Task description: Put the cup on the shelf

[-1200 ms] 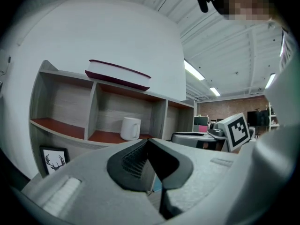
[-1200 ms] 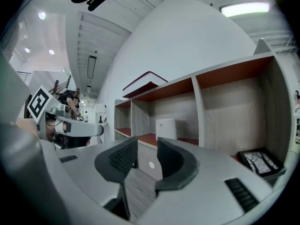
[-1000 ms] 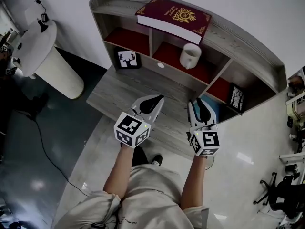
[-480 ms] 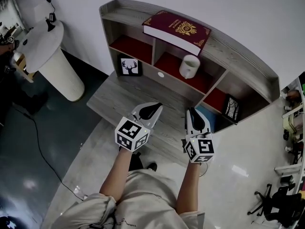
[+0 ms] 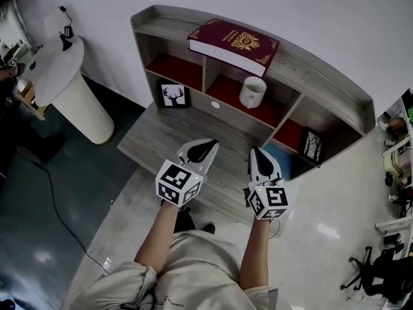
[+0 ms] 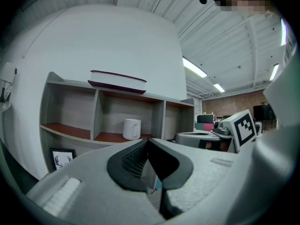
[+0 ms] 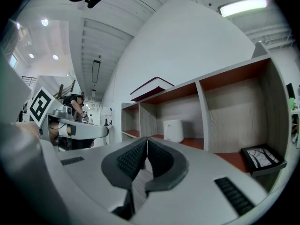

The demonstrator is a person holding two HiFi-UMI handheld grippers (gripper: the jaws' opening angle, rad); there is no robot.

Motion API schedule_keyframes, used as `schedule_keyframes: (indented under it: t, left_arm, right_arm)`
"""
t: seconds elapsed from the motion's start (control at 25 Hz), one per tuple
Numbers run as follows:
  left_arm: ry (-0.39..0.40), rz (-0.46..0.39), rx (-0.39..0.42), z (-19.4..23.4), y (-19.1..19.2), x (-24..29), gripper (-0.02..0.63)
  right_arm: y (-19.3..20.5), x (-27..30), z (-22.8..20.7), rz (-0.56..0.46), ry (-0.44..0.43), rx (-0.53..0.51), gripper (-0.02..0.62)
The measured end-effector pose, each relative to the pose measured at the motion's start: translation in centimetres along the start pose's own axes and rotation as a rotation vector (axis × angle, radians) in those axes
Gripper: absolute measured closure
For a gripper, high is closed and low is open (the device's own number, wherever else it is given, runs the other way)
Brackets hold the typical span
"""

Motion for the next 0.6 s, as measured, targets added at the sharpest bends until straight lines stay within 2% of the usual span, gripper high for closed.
schedule_keyframes:
  t: [0.6]
  left_arm:
    - [0.032,-0.003,-0.002,-0.65,0.44,0.71,0.595]
  right_arm:
    - [0.50,-0.07,-0.28,0.025,0.004,0.013,0.580]
Point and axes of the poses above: the fingertips, and each gripper's own axes: x forward along the fingers, z to its left, y out of its underside, the point moved 7 cm from there along -x, backward along the fingers, and after that the axes turned 2 degrees about -z, right-handed, at the moved point
